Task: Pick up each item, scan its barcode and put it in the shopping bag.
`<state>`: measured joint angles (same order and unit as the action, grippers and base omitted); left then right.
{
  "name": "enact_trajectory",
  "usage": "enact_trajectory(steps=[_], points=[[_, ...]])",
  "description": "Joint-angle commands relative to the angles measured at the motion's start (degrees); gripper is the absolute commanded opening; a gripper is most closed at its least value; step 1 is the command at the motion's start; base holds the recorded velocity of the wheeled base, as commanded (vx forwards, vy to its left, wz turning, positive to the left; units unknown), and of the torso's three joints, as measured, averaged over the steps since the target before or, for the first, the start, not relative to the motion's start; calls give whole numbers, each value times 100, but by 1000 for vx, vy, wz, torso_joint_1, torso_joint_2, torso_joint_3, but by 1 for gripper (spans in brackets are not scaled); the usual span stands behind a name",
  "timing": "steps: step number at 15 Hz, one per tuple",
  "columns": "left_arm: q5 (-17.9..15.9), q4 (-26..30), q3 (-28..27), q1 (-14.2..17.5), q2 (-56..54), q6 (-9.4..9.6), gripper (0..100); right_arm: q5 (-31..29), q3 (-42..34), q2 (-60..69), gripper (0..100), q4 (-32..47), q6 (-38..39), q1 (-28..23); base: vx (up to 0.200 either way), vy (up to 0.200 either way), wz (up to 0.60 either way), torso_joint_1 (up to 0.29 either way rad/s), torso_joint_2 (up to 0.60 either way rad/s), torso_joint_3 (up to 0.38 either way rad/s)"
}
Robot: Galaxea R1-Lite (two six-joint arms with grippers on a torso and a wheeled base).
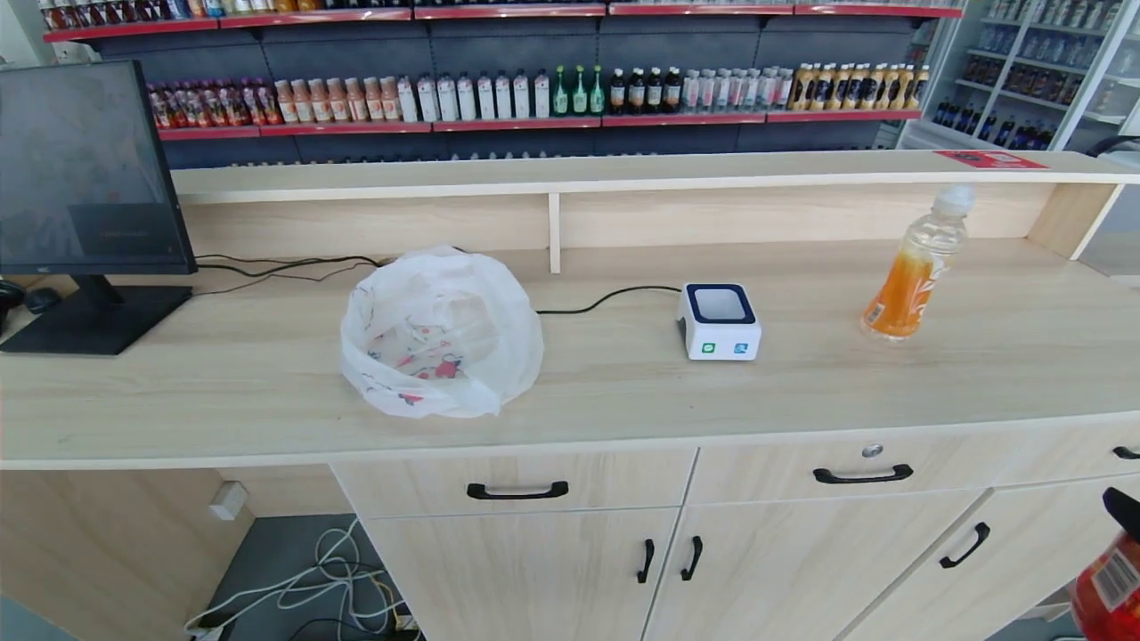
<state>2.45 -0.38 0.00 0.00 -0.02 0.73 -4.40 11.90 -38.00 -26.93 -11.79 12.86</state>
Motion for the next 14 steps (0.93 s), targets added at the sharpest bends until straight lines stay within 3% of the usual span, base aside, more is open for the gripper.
enact_trajectory(steps=[1, 13, 14], points=[[1, 3, 0, 0, 2, -12, 100, 1, -38, 152, 0, 47, 1, -73, 0, 200, 0, -2, -7, -7], [10, -6, 0, 9, 2, -73, 100, 9, -118, 144, 0, 144, 27, -73, 0, 200, 0, 5, 3, 0], [10, -6, 0, 9, 2, -73, 100, 9, -109, 152, 0, 144, 27, -73, 0, 0, 0, 0, 0, 0]])
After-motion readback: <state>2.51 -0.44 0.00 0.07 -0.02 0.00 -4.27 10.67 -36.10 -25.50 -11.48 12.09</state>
